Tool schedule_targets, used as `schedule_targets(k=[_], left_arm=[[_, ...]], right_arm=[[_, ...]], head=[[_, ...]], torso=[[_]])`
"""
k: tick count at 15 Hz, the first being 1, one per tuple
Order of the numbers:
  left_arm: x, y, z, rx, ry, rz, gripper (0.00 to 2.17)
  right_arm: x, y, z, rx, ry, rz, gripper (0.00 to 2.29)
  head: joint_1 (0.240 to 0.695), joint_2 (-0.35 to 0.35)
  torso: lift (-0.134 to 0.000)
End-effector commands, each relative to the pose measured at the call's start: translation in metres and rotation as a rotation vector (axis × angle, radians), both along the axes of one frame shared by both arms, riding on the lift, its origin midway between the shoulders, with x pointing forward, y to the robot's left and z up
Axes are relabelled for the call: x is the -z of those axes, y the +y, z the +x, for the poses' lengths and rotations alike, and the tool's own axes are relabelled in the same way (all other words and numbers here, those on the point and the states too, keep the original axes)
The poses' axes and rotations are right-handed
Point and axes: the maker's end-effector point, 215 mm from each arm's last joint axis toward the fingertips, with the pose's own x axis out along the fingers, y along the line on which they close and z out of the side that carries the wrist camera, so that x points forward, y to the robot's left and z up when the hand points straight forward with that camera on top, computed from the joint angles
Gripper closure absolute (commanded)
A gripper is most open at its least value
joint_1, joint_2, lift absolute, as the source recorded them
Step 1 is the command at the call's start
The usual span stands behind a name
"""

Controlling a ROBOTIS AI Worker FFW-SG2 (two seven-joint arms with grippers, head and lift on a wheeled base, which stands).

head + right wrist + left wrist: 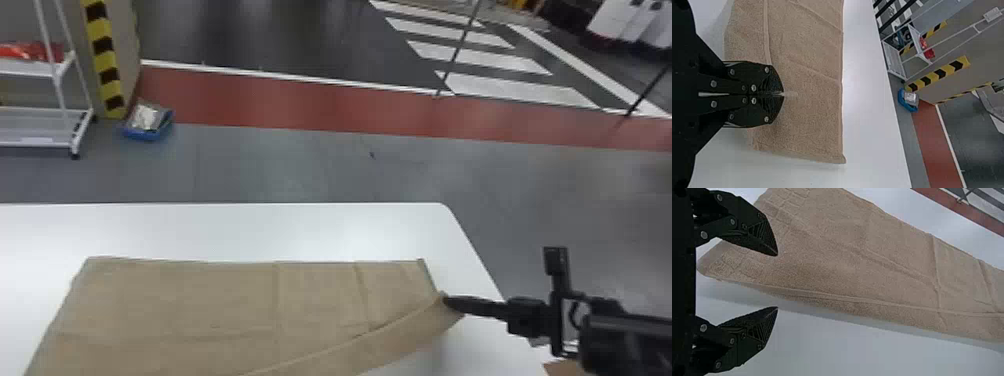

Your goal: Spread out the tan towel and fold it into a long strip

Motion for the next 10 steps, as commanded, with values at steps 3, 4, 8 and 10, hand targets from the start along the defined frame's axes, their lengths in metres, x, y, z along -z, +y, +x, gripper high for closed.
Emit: schedule_targets(k=[3,4,8,10], left_arm=[[0.017,0.005,0.003,0.013,0.014,0.046,0.6],[0.019,0.01,0.005,0.009,0.016,0.06,0.6],[0.026,0.027,0.015,-0.022,0.011,0.097,0.63],[0.026,0.038,0.019,-0.044,0.008,0.116,0.97]], right_arm=[[-0.001,-0.003,-0.001,0.012,0.003,0.006,1.23],[-0.001,-0.003,-0.001,0.012,0.003,0.006,1.23],[-0.001,-0.003,-0.001,0.012,0.003,0.006,1.23],[-0.001,-0.003,-0.001,0.012,0.003,0.006,1.23]], head=[[0.695,-0.308],[0.695,-0.307],[0.695,-0.286],[0.695,-0.276]], torso=[[0.0],[0.0],[0.0],[0.0]])
